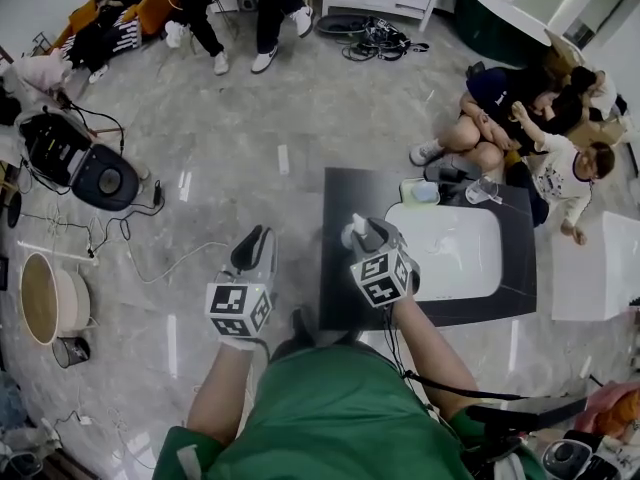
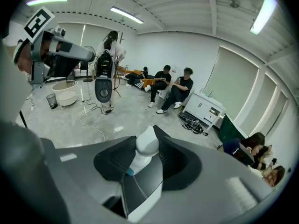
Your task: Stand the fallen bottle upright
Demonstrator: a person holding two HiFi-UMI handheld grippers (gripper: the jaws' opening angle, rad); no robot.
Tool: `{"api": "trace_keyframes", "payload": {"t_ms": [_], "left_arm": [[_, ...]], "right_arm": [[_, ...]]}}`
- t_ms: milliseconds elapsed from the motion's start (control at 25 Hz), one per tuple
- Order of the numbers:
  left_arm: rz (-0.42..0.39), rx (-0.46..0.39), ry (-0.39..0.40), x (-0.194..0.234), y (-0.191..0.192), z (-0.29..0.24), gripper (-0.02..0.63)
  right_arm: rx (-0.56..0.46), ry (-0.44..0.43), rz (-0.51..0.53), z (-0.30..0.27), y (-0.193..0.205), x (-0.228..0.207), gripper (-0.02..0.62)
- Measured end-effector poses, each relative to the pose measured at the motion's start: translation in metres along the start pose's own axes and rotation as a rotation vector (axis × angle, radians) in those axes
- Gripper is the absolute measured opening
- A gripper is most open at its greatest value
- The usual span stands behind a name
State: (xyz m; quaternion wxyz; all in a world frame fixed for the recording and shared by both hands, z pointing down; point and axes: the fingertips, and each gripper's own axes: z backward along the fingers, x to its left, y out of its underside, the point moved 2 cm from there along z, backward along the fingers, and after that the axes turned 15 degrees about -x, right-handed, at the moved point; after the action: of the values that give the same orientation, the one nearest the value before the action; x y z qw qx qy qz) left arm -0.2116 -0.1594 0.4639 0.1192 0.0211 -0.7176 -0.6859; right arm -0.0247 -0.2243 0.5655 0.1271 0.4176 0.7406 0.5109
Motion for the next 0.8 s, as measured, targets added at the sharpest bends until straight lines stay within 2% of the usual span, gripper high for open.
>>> {"api": "trace_keyframes", "payload": {"t_ms": [240, 440, 800], "left_arm": [[0.0, -0.007, -0.001, 0.003, -0.006, 0.004, 0.065], [-0.006, -0.024, 0.015, -0.002, -0.014, 0.0, 0.064], [-0.058, -0.086, 0.042, -0.013, -0.051, -0.018, 0.064]], "right_arm": [[-0.036, -0.019, -0.039, 0.004, -0.011, 0.009, 0.16], [-0.121, 0.002, -0.092, 0.014, -0.027, 0.001, 0.16], [-0.342, 0.148, -0.297, 0.066, -0.068, -0.053, 0.146]]}}
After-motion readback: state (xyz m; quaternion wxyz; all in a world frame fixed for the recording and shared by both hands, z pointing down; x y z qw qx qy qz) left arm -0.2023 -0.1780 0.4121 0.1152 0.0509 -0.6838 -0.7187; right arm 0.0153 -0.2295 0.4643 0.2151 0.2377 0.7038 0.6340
